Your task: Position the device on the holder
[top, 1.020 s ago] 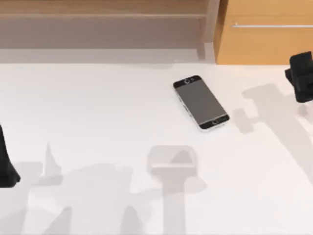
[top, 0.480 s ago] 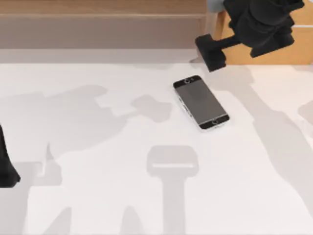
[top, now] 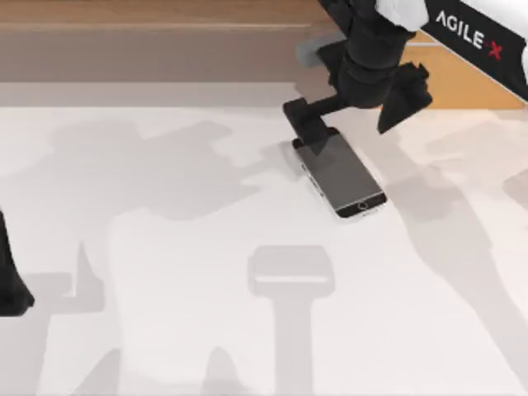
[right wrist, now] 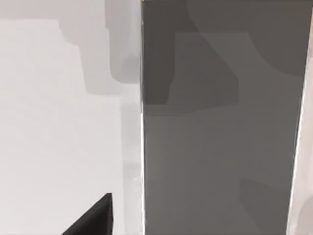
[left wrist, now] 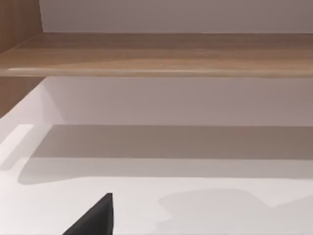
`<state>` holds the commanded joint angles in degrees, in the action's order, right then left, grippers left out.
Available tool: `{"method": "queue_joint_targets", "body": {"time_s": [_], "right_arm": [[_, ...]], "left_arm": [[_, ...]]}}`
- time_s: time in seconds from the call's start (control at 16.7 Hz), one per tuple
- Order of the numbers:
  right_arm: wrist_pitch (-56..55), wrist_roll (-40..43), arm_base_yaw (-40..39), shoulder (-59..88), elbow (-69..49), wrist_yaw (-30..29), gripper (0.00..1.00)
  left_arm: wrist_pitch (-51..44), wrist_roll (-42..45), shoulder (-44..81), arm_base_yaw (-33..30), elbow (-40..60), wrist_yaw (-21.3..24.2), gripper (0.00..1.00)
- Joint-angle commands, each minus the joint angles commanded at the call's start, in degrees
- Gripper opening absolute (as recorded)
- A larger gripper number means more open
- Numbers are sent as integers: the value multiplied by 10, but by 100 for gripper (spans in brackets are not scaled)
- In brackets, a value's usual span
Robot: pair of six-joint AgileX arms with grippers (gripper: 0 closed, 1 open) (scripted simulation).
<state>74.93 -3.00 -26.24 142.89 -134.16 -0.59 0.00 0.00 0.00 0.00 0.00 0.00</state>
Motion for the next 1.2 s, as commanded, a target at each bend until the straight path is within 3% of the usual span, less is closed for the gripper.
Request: {"method": "queue_joint_targets", "body": {"time_s": [0.48,0.9,1.2], "right_arm": [[4,-1,2,14,-11,-1,100],[-122,-2,-1,48,76,-2,100],[-138,-2,-1,55,90,-2,100]], "left_arm": [[0,0,0,0,0,0,100],[0,0,0,0,0,0,100],[0,0,0,0,0,0,100]]}}
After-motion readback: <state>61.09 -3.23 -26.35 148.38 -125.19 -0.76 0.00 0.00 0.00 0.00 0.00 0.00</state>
